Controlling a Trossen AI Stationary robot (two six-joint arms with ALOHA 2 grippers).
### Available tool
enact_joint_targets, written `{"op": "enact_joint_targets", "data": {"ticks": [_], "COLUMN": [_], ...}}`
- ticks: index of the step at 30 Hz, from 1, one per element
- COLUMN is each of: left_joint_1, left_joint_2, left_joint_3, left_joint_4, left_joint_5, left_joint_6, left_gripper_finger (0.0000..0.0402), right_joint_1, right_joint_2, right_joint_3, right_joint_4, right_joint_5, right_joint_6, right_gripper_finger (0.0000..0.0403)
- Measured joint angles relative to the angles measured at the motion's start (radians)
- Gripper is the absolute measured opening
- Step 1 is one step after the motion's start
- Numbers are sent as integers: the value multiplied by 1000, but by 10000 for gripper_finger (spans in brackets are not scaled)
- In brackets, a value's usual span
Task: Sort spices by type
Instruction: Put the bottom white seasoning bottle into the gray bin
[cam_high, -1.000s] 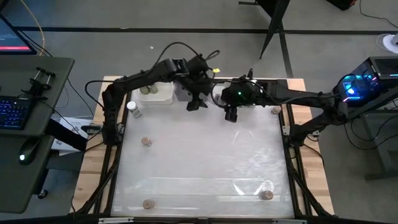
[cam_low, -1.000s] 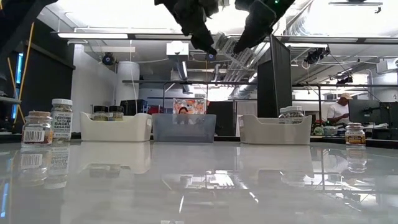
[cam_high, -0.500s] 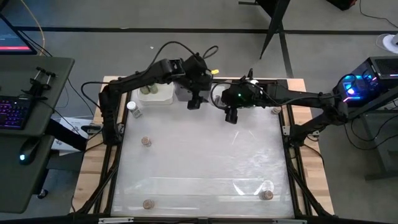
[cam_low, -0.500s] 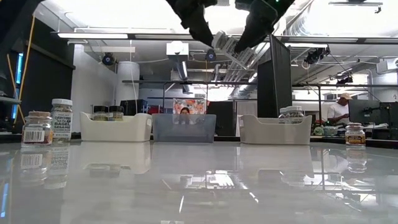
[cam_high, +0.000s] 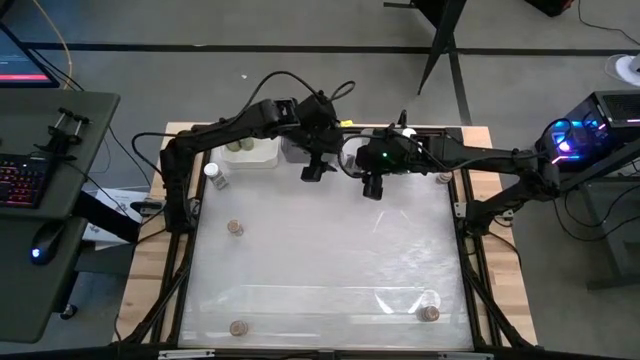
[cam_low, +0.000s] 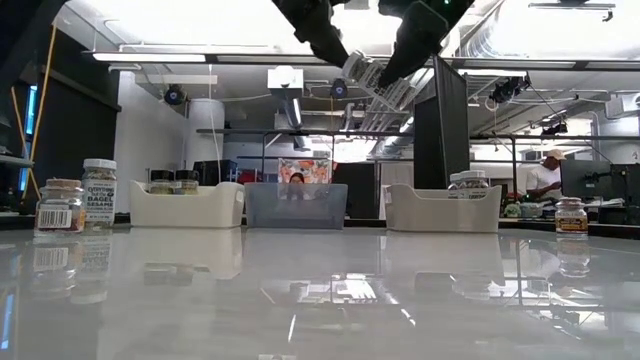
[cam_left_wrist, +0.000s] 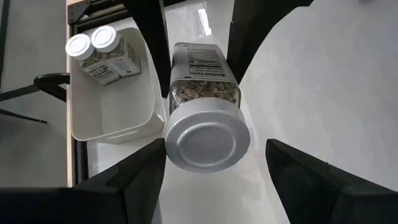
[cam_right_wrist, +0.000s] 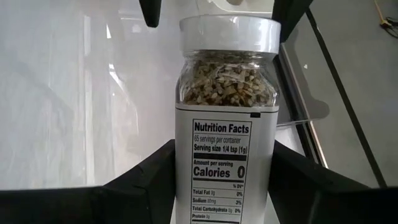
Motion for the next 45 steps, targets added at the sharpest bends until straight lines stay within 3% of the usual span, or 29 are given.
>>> {"op": "enact_joint_targets", "data": {"ticks": [12, 24, 34, 38, 42, 45], "left_joint_1": [-9, -5, -16, -16, -14, -13], "left_joint_2": [0, 0, 0, 0, -2, -2], "left_joint_3": [0, 0, 0, 0, 0, 0], "left_joint_4": [117, 24, 81, 80, 80, 77], "left_joint_5": [-1, -9, -10, -11, -17, -16], "left_joint_6": [-30, -37, -20, 3, 20, 22], "left_gripper_finger": [261, 261, 259, 232, 169, 168], "right_joint_1": [8, 11, 11, 11, 11, 11], "right_joint_2": [0, 0, 0, 0, 0, 0], "right_joint_3": [2, 2, 2, 2, 0, 0], "right_joint_4": [85, 121, 138, 138, 153, 157], "right_joint_5": [-25, -24, -28, -31, -32, -32], "right_joint_6": [11, 18, 11, 14, 13, 13], "right_gripper_finger": [198, 198, 201, 202, 203, 203]}}
